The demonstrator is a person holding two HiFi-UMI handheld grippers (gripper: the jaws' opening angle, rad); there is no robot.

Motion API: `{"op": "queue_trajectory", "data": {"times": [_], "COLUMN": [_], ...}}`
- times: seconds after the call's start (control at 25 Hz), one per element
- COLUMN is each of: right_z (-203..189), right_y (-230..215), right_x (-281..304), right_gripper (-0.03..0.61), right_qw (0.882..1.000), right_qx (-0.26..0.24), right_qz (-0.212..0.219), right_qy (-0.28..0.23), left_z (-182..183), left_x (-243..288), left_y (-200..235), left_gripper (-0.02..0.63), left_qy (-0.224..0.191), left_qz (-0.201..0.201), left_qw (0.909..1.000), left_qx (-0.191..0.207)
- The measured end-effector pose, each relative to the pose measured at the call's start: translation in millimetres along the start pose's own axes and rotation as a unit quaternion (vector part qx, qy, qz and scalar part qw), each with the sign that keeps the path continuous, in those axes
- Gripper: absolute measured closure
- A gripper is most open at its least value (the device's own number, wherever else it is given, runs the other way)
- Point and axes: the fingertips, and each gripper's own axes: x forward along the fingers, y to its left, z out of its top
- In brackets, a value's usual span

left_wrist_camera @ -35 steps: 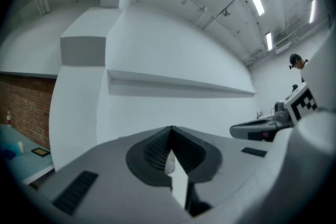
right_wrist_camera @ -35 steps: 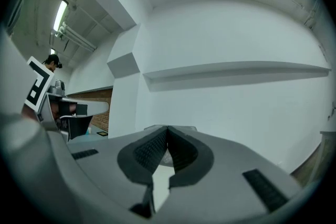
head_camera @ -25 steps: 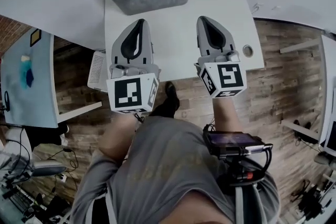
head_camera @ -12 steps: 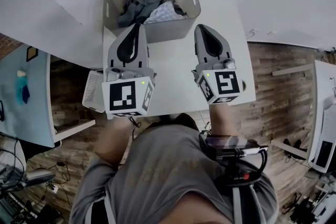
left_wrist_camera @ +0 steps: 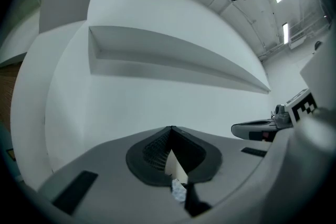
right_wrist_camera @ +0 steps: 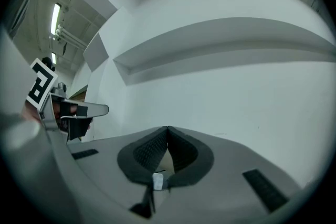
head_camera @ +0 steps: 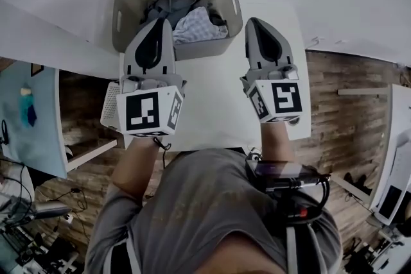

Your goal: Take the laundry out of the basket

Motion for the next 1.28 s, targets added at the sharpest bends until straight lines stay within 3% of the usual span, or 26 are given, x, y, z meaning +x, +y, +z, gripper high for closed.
{"op": "queue_trajectory", "data": {"times": [0.52,0.8,0.96,1.12,1.24,1.28], "right_z": [-54,-90,-111,-127,-137,-139], "right_y": [-73,-84,-88,-88,-89,-90], "right_x": [48,80,95,107,113,114], "right_gripper": [0.571,0.571,0.571,0.571,0.571,0.571], "right_qw": [0.998,0.996,0.994,0.993,0.992,0.991], "right_qx": [0.037,0.053,0.062,0.068,0.075,0.077], "right_qz": [-0.013,-0.013,-0.014,-0.011,-0.013,-0.013], "right_qy": [0.043,0.067,0.084,0.097,0.103,0.105], "left_z": [-14,-56,-70,-87,-111,-118], "left_x": [100,132,147,154,154,155], "left_y": [19,22,-1,-24,-34,-35], "left_gripper": [0.606,0.606,0.604,0.604,0.602,0.56], "left_qy": [0.035,0.08,0.107,0.135,0.17,0.182], "left_qz": [-0.053,-0.085,-0.2,-0.298,-0.344,-0.356], "left_qw": [0.998,0.9931,0.9736,0.9442,0.9206,0.9141], "left_qx": [0.0,-0.007,-0.024,0.039,0.07,0.069]}}
